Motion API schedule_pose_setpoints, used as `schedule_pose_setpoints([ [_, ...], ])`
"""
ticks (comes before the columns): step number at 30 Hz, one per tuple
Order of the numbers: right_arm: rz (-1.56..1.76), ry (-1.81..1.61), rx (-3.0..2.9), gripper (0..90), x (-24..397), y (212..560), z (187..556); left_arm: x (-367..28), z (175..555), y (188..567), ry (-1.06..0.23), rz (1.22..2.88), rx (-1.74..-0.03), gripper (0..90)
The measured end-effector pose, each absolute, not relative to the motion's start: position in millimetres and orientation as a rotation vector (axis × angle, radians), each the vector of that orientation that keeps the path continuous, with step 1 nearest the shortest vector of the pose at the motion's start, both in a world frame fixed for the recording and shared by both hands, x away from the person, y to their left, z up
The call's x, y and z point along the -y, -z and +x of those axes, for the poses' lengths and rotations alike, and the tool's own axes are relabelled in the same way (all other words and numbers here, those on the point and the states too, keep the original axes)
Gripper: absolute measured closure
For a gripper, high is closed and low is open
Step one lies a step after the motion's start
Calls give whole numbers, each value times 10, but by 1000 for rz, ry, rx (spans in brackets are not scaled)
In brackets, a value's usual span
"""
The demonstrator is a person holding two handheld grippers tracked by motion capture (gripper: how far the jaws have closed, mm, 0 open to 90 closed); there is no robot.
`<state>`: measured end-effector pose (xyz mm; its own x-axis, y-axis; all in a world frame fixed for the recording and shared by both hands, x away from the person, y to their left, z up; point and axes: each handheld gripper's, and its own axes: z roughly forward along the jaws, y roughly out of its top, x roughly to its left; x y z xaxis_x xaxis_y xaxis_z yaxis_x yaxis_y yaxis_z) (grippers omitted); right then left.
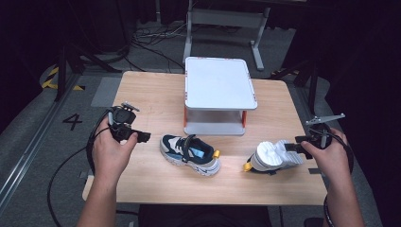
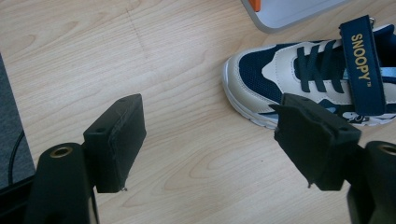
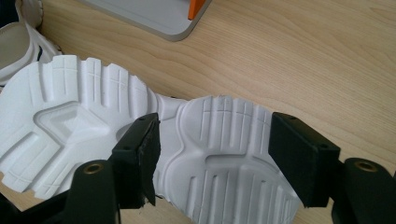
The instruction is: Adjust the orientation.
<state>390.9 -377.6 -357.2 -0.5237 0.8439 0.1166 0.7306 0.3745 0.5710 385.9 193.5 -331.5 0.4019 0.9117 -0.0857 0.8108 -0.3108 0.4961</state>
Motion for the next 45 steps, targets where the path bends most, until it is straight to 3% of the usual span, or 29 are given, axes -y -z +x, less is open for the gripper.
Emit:
schedule_pose_setpoints([
  [10,1427,-864,-2425,351,3827,3567,3872,-1851,3858,3274,-280,2174,-1427,214],
  [34,1432,-861,-2426,350,3840,3577,3864,-1612,3844,3171,-296,2166,-1387,220],
  [37,1438,-858,-2427,350,3838,3583,3853,-1504,3848,3166,-306,2210,-1340,280],
  [45,1448,-860,-2406,350,3912,3582,3770,-1212,3992,3212,-205,2228,-1343,332],
])
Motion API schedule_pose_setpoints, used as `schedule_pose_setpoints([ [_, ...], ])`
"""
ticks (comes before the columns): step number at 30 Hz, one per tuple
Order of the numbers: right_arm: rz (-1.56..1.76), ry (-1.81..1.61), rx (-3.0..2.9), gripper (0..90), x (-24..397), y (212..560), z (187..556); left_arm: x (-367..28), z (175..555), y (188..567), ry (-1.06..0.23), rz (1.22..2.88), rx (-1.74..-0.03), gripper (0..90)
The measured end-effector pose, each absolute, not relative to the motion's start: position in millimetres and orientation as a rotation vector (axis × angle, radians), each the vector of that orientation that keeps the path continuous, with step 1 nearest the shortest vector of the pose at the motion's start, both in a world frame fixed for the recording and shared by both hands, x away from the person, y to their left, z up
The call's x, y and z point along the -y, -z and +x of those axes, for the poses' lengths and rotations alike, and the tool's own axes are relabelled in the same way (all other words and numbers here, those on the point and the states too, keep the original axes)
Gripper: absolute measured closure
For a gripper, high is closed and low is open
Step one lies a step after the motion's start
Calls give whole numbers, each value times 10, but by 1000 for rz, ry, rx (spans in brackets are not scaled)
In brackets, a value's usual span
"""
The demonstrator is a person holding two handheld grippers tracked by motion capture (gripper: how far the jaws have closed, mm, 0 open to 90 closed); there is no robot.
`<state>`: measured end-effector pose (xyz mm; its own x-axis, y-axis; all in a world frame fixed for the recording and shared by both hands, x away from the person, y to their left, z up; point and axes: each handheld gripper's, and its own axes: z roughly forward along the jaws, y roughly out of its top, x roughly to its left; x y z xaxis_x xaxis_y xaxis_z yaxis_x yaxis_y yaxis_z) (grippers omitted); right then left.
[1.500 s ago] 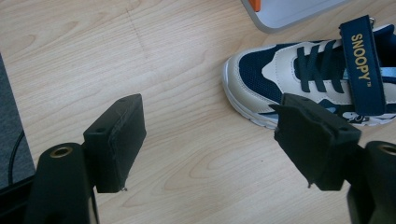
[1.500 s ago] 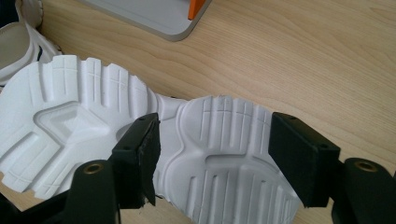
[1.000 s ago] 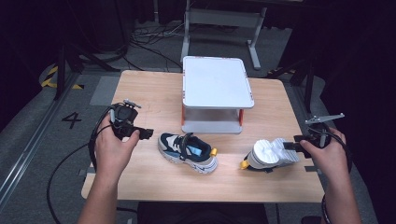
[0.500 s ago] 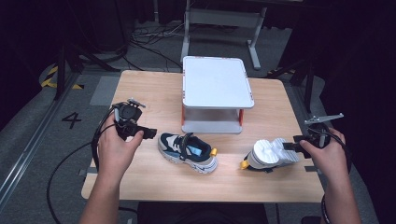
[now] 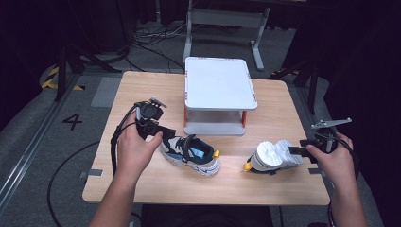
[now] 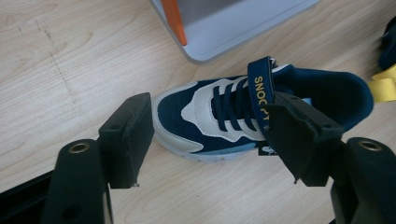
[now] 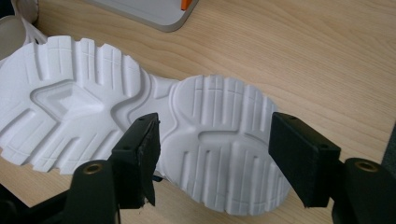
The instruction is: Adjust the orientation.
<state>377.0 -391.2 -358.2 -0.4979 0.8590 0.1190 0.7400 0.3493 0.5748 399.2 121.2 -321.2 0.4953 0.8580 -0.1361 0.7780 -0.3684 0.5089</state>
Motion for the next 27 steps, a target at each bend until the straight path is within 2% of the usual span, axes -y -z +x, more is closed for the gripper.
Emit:
schedule_pose_setpoints([
  [2,1459,-863,-2387,350,3954,3569,3747,-1146,4032,3232,-189,2216,-1346,365],
  [12,1459,-862,-2393,350,3953,3582,3745,-820,4107,3324,-151,2280,-1325,377],
  [17,1456,-865,-2390,350,3958,3574,3737,-717,4133,3423,-55,2293,-1307,359],
  [22,1457,-867,-2387,350,3962,3569,3731,-619,4161,3524,-73,2334,-1302,336],
  [27,1455,-864,-2393,350,3951,3570,3733,-540,4176,3650,-77,2388,-1316,353],
])
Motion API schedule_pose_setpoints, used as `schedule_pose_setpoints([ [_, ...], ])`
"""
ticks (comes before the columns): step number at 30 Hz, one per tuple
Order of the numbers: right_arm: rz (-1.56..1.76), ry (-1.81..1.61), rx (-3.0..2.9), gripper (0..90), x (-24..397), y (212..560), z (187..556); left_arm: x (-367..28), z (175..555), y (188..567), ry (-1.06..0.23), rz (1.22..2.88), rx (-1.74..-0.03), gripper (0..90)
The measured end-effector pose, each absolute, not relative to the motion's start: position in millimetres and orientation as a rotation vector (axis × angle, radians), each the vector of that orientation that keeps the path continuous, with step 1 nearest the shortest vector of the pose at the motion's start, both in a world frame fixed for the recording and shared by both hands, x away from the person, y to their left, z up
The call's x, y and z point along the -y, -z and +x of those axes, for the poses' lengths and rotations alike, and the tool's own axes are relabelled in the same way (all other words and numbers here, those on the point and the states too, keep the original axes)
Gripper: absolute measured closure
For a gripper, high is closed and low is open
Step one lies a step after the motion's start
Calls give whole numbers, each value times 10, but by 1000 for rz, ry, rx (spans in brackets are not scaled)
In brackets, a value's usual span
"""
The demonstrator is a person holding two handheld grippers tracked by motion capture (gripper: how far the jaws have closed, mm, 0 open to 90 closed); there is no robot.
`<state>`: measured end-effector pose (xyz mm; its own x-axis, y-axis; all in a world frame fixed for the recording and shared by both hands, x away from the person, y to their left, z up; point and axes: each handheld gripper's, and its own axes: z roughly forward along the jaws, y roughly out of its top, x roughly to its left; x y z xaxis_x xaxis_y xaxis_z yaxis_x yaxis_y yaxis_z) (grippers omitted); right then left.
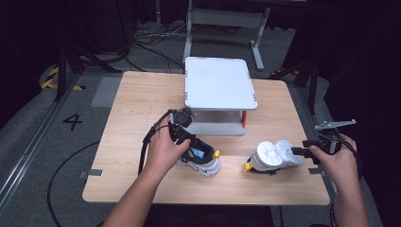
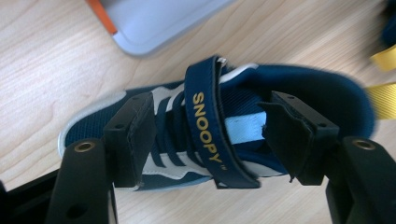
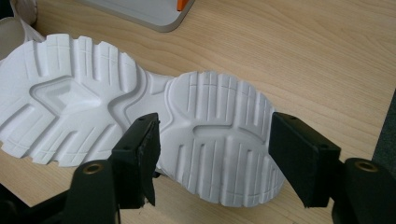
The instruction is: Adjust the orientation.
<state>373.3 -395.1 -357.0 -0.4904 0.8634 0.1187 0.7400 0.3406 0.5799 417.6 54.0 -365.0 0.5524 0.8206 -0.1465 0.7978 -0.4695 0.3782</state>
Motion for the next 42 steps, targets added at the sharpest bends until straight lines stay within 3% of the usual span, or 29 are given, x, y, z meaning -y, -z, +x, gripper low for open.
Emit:
schedule_pose_setpoints([
  [12,1454,-867,-2394,350,3950,3572,3735,-486,4206,3789,-47,2453,-1326,644],
  [25,1458,-874,-2399,350,3949,3576,3734,-502,4177,3720,-53,2463,-1278,724],
  [33,1467,-867,-2394,350,3975,3589,3698,-415,4069,3492,-123,2540,-1071,724],
  [42,1506,-853,-2364,349,4078,3610,3580,-374,4137,3385,-104,2638,-651,723],
])
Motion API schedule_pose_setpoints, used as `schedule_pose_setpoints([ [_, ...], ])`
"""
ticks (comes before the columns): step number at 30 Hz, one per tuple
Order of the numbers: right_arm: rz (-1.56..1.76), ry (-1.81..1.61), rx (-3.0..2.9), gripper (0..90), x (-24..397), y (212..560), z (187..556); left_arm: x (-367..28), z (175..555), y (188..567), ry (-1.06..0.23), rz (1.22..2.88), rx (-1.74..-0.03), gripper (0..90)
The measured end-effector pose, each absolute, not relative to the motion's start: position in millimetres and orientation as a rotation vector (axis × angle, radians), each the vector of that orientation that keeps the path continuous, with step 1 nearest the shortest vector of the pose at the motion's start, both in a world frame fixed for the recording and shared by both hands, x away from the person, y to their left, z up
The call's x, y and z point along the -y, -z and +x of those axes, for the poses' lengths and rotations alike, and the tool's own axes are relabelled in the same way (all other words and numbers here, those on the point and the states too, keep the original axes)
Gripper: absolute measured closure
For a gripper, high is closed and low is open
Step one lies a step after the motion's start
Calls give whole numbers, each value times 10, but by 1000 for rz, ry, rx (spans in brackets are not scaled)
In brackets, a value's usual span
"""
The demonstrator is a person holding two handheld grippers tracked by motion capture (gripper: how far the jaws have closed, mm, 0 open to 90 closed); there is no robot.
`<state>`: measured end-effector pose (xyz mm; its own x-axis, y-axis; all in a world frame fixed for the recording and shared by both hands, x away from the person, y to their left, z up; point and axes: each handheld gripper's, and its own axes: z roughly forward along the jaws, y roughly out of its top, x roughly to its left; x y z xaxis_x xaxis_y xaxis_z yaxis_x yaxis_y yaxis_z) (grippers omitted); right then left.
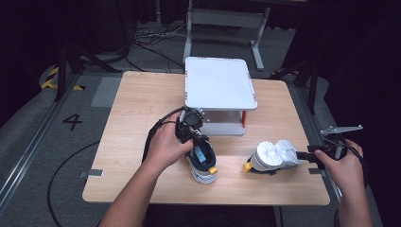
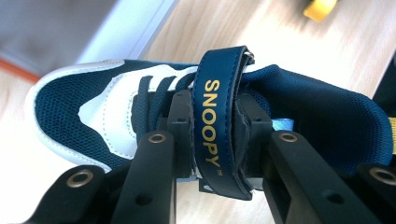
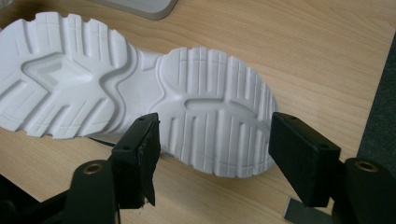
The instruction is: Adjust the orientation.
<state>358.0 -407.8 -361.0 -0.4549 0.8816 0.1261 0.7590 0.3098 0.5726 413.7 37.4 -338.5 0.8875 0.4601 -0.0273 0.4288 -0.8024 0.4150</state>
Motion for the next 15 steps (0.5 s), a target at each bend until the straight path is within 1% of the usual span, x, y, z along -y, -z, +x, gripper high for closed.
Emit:
schedule_pose_setpoints([
  [4,1532,-843,-2352,346,4126,3628,3515,-364,4214,3395,-118,2695,-456,723],
  [6,1544,-838,-2342,345,4158,3636,3482,-346,4250,3401,-122,2719,-387,723],
  [7,1544,-838,-2342,345,4158,3636,3482,-346,4250,3401,-122,2719,-387,722],
  [8,1565,-836,-2333,344,4192,3648,3436,-321,4288,3405,-129,2725,-332,721],
  [10,1574,-830,-2327,343,4214,3657,3404,-287,4333,3416,-120,2729,-294,722],
  [13,1582,-824,-2318,342,4237,3666,3367,-255,4385,3448,-119,2722,-284,722],
  [15,1596,-820,-2311,342,4262,3672,3325,-221,4466,3506,-167,2723,-242,722],
])
